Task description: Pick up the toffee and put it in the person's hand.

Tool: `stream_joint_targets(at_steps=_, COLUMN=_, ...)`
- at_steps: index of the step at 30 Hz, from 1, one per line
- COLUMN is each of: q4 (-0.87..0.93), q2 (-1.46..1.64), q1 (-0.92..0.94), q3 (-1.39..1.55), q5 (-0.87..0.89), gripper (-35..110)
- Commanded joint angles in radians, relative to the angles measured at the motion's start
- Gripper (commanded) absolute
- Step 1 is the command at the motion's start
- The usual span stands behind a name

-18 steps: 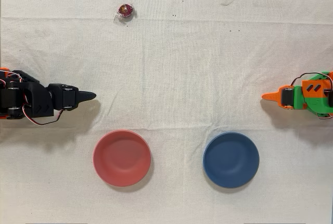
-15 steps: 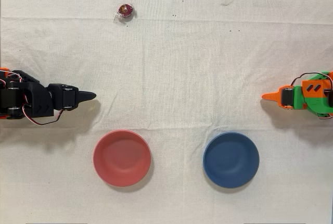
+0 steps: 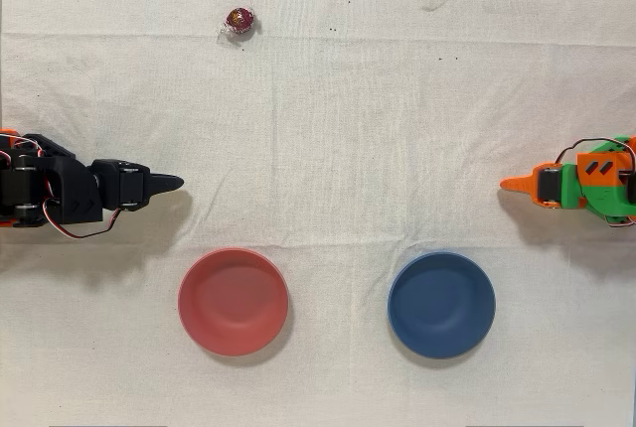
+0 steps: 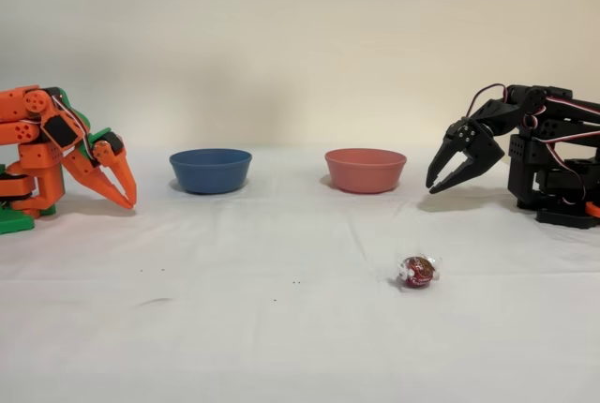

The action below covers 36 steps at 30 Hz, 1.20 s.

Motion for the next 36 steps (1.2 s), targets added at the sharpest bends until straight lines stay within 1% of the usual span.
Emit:
stream_joint_targets(at_steps=1, q4=0.000, q2=0.071, q1=0.005, q3=0.052, q5=0.017, gripper=0)
stream_joint_targets(at_steps=36, q4=0.002, q2=0.071, q1=0.008, q3=0.051, q5=0.048, gripper=0)
